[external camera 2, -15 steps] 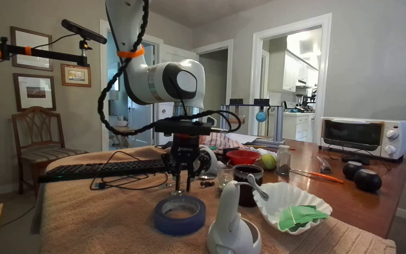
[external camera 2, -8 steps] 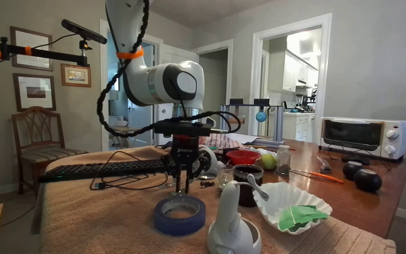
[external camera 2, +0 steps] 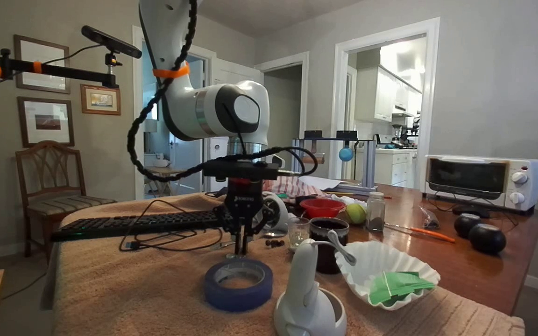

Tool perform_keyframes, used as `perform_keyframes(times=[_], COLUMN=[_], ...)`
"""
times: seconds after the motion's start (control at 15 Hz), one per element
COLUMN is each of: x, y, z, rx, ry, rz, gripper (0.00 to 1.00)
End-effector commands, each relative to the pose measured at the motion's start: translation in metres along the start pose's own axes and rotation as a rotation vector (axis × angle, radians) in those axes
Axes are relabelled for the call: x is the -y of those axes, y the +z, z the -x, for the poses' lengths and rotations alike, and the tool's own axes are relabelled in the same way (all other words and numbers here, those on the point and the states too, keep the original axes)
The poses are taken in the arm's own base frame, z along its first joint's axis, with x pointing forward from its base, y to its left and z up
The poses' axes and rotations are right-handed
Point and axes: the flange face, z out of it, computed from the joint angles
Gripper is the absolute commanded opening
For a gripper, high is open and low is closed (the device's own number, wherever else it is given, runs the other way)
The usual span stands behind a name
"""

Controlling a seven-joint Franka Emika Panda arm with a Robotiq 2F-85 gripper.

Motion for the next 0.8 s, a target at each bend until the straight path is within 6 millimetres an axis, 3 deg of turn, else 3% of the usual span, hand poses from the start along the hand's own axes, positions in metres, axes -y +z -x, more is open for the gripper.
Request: perform_keyframes(times=[0.0,0.27,0.73], x=[0.001,-0.009,-0.044], y=[-0.001,-0.027,-0.080], z=[-0.002,0.000,0.002], rx=[-0.011,-0.035,-0.140], ry=[0.001,0.026,0.150], rz=[0.013,0.017,0.027], gripper=[0.02,0.03,0.03])
